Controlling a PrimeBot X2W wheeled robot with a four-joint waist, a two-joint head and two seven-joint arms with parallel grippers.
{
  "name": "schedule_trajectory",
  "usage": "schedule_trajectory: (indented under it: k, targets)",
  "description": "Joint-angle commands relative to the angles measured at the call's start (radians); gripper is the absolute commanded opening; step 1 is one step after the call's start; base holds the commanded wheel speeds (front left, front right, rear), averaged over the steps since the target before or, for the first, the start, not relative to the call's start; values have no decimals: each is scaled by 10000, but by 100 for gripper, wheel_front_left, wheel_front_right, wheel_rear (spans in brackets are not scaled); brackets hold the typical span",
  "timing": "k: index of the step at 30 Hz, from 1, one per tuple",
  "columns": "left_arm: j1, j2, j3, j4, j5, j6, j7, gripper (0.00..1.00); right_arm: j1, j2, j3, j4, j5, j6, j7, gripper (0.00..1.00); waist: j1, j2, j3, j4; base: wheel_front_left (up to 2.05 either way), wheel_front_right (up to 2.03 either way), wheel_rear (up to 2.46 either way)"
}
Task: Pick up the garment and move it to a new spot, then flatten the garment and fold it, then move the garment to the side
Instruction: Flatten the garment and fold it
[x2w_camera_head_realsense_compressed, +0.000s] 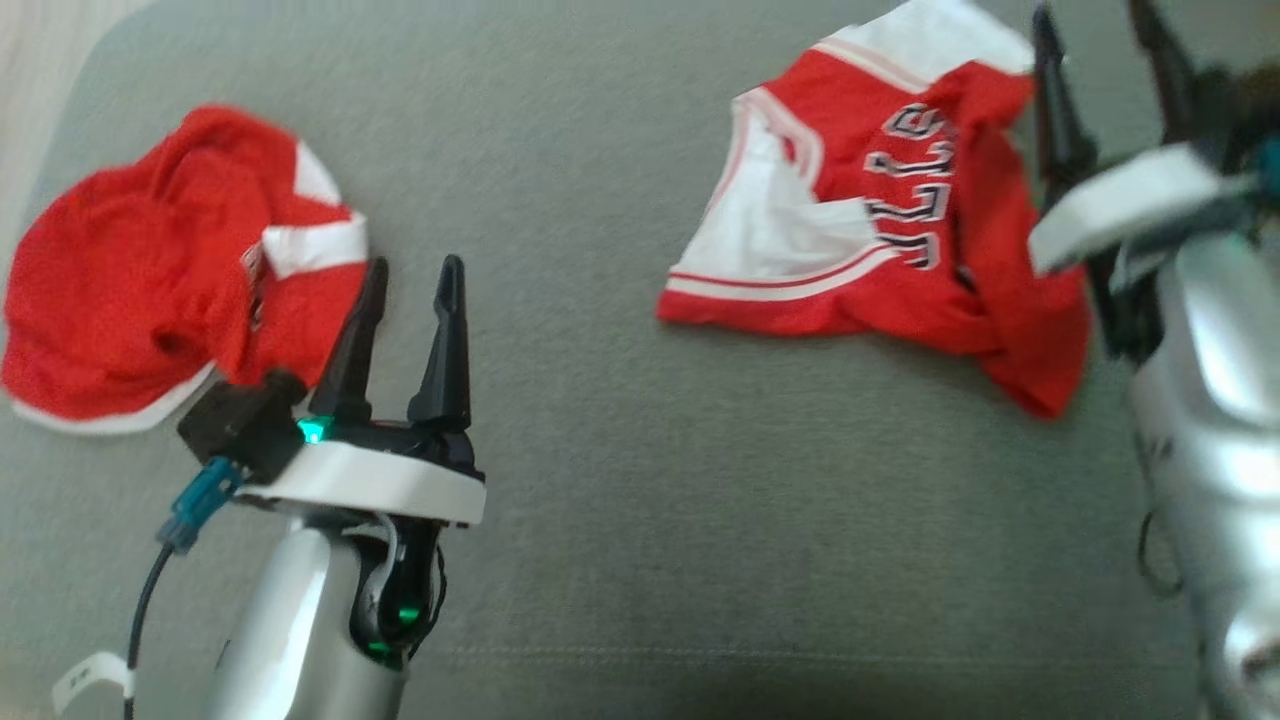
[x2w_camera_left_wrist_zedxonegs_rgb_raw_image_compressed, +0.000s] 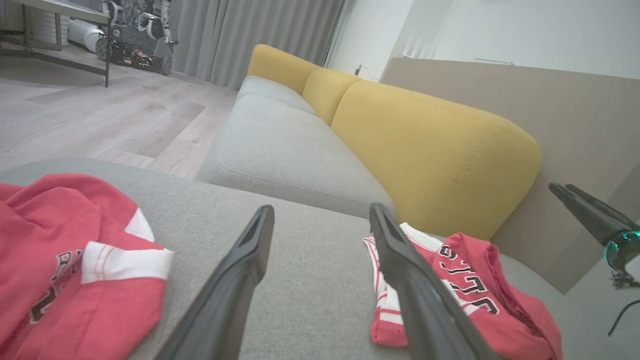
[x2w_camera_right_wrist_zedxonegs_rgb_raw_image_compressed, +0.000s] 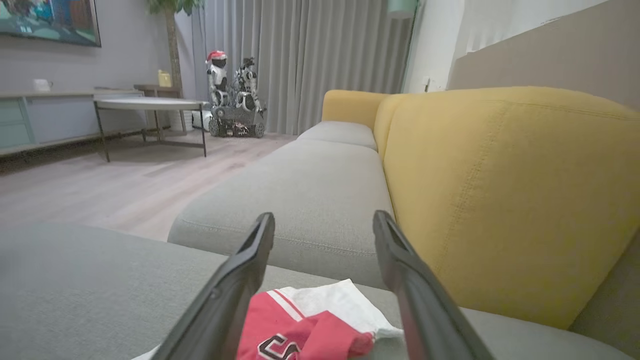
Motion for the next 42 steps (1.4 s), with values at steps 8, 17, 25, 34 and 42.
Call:
schedule_trajectory:
  k: [8, 17, 25, 34, 42]
  targets:
    - [481, 87, 773, -590, 63, 95, -53, 100, 3581, 914, -224, -3628, -70, 75, -105, 100, 0, 0, -1078, -1186, 0, 0, 0]
    - [996, 87, 627, -699, 43, 110, -53, 100, 5684, 1472, -791, -5395, -1124, 75, -106, 100, 0, 0, -866, -1407, 0, 0, 0]
    - [723, 87, 394, -555, 44, 13, -53, 100, 5040, 1618, -926, -5039, -1603, 75, 468, 100, 0, 0, -486, -1040, 0, 0, 0]
    - [392, 87, 49, -360, 95, -30, -53, 100, 2788, 1331, -1445, -3066, -1819, 75, 1784, 100, 0, 0, 293, -173, 0, 0, 0]
    - [201, 87, -75, -268, 47, -76, -53, 100, 1398, 965, -1999, -1053, -1977, 75, 2028, 100, 0, 0, 713, 513, 0, 0, 0]
